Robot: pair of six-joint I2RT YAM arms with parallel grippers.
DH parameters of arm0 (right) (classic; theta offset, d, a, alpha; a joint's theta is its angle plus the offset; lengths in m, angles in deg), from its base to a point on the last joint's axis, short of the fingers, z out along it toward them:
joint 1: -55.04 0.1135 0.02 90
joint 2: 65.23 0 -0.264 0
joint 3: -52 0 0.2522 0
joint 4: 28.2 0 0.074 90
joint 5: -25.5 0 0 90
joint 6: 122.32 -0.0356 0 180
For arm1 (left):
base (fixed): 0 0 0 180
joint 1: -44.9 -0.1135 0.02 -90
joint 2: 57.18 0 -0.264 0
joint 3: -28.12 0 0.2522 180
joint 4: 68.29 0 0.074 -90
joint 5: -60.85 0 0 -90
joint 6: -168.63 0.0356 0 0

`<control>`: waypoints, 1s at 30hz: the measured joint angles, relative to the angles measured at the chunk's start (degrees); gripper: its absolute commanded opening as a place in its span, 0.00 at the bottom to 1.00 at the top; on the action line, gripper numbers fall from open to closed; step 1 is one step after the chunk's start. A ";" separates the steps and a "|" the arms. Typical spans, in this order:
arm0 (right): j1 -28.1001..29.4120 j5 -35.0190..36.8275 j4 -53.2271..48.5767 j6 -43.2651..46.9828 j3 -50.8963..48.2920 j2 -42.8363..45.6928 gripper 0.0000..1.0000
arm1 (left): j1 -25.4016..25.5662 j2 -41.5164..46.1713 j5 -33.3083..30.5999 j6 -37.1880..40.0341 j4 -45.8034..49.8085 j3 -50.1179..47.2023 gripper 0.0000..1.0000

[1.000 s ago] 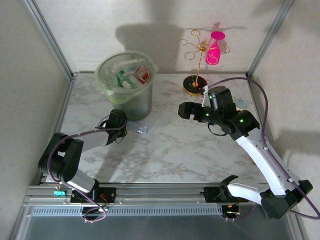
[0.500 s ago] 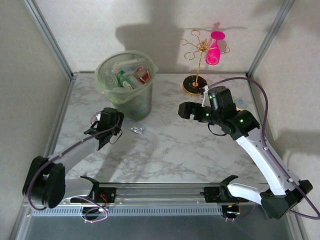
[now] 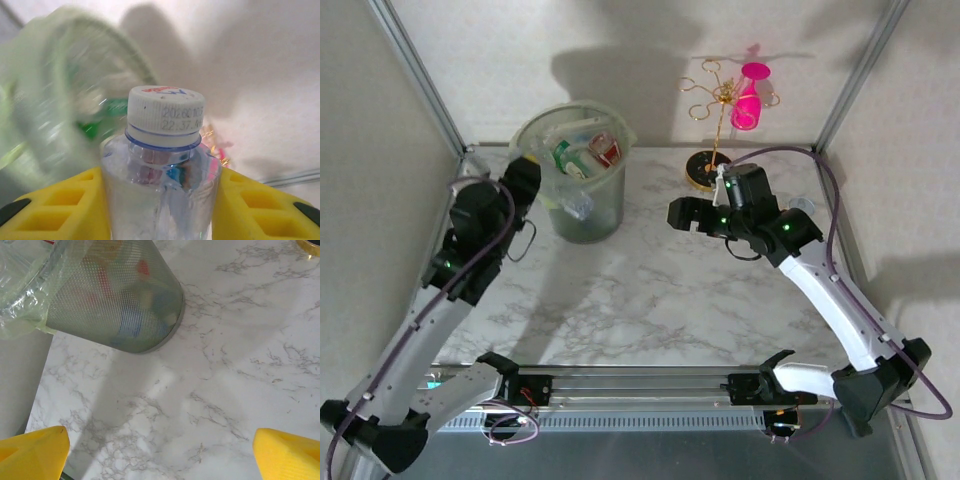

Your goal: Put the plastic bottles in the bin

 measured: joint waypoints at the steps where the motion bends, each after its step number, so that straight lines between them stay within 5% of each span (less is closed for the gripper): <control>1: 0.02 -0.24 0.13 0.00 0.17 -0.13 0.94 | -0.02 -2.43 -0.74 1.20 0.39 3.67 0.40; 8: 0.02 -0.98 0.24 0.44 1.49 -0.26 0.95 | -1.53 -19.47 -5.64 5.84 5.73 23.21 0.39; 13: 0.00 -0.74 -0.24 0.85 1.49 0.20 0.95 | -3.08 -25.22 -6.58 7.13 7.30 26.91 0.36; 20: 0.00 0.55 -1.55 1.05 1.49 2.71 0.95 | -3.23 -25.86 -5.99 2.47 4.59 21.88 0.36; 26: 0.00 0.74 -1.57 1.05 1.46 2.97 0.95 | -3.39 -24.52 -5.33 -6.58 0.11 11.41 0.47; 30: 0.00 0.74 -1.53 1.03 1.46 2.97 0.95 | -3.50 -24.17 -5.35 -7.74 0.00 10.91 0.63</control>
